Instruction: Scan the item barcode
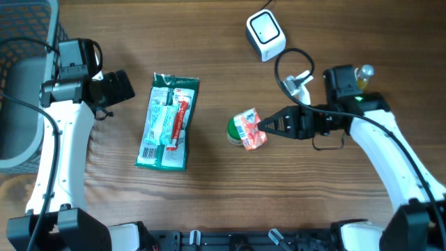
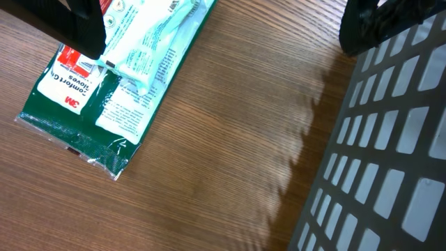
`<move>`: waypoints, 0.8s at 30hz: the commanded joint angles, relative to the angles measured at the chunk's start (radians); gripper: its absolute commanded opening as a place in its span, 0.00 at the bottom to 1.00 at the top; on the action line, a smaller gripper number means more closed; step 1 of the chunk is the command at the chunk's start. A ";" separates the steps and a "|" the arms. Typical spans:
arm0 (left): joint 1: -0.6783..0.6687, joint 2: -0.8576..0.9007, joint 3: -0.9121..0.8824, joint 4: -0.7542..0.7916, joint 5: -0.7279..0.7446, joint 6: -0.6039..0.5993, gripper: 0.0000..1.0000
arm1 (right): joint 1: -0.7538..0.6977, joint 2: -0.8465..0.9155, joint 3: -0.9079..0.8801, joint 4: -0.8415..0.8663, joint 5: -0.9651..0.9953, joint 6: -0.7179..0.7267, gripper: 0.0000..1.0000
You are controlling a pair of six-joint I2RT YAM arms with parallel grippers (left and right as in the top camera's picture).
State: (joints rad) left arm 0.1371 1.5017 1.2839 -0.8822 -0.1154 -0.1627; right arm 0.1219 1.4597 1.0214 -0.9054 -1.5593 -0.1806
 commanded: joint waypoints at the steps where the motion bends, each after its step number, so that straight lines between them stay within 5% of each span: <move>1: 0.003 0.004 0.001 0.002 -0.009 -0.009 1.00 | -0.009 -0.094 -0.003 -0.021 -0.064 -0.039 0.04; 13: 0.003 0.004 0.001 0.002 -0.009 -0.009 1.00 | 0.005 -0.232 -0.003 -0.063 -0.064 0.029 0.04; 24: 0.003 0.004 0.001 0.002 -0.009 -0.009 1.00 | 0.045 -0.252 -0.014 -0.407 -0.063 -0.356 0.04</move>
State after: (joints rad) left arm 0.1371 1.5017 1.2839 -0.8822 -0.1158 -0.1627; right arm 0.1616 1.2217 1.0191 -1.2934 -1.5589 -0.3946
